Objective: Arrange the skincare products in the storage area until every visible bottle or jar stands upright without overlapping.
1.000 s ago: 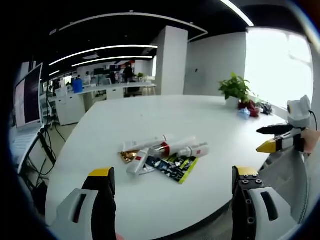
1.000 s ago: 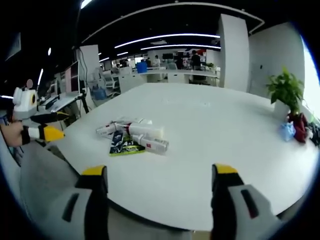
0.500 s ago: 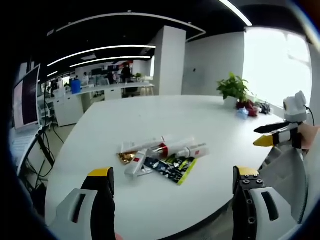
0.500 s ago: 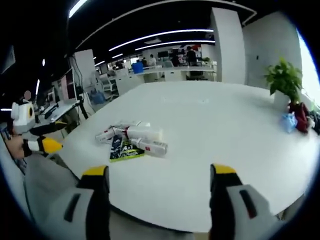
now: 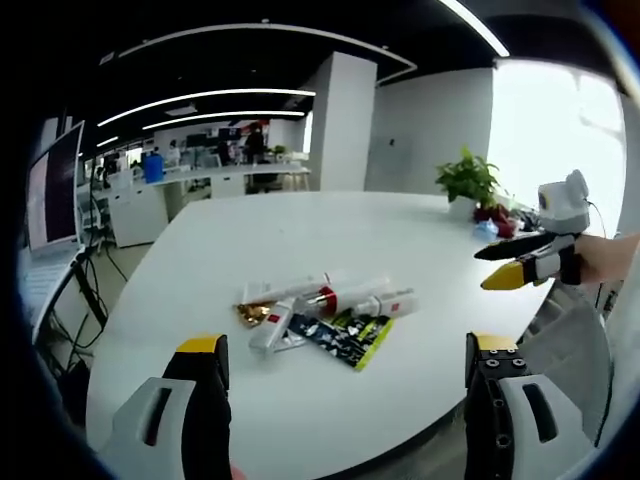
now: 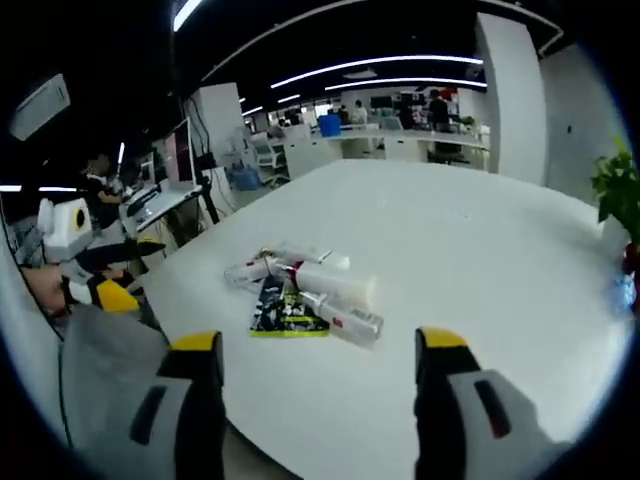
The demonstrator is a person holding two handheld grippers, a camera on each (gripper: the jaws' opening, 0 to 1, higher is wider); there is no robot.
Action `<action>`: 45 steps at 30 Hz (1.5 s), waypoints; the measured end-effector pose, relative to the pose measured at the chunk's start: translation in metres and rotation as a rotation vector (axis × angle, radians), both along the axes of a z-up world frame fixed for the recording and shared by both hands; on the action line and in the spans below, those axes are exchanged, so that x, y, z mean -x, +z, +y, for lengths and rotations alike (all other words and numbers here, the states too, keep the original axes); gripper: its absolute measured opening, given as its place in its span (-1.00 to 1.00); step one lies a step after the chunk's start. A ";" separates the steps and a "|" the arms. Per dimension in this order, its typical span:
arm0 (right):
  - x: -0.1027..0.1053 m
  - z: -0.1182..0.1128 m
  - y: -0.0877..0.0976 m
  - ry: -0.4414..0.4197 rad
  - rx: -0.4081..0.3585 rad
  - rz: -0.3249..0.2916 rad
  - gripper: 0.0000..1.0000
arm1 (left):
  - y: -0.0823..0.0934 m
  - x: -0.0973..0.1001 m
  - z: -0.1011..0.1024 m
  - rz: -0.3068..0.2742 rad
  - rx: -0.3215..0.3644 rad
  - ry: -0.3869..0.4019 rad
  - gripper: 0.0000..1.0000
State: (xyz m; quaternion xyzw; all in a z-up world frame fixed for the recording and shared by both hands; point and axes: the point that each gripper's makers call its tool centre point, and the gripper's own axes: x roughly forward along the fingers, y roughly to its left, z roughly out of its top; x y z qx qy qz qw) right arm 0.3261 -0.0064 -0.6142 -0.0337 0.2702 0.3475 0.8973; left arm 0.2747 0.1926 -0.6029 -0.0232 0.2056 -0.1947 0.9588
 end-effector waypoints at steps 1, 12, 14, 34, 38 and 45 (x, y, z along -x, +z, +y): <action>-0.005 0.002 0.000 0.006 0.005 -0.006 0.57 | 0.000 0.000 0.000 0.001 0.001 -0.001 0.93; -0.032 0.028 -0.009 0.224 0.115 -0.011 0.53 | -0.004 0.001 0.002 0.020 0.002 0.003 0.90; -0.040 0.034 -0.008 0.270 0.137 -0.028 0.53 | -0.004 0.001 0.002 0.020 0.006 0.002 0.90; -0.103 0.094 -0.020 0.453 0.247 -0.124 0.37 | -0.006 0.002 0.002 0.036 0.037 0.001 0.89; -0.110 0.102 -0.029 0.483 0.276 -0.123 0.22 | -0.007 0.002 0.002 0.041 0.036 0.000 0.89; -0.112 0.120 -0.051 0.601 0.349 -0.102 0.09 | -0.007 0.002 0.002 0.049 0.045 0.002 0.89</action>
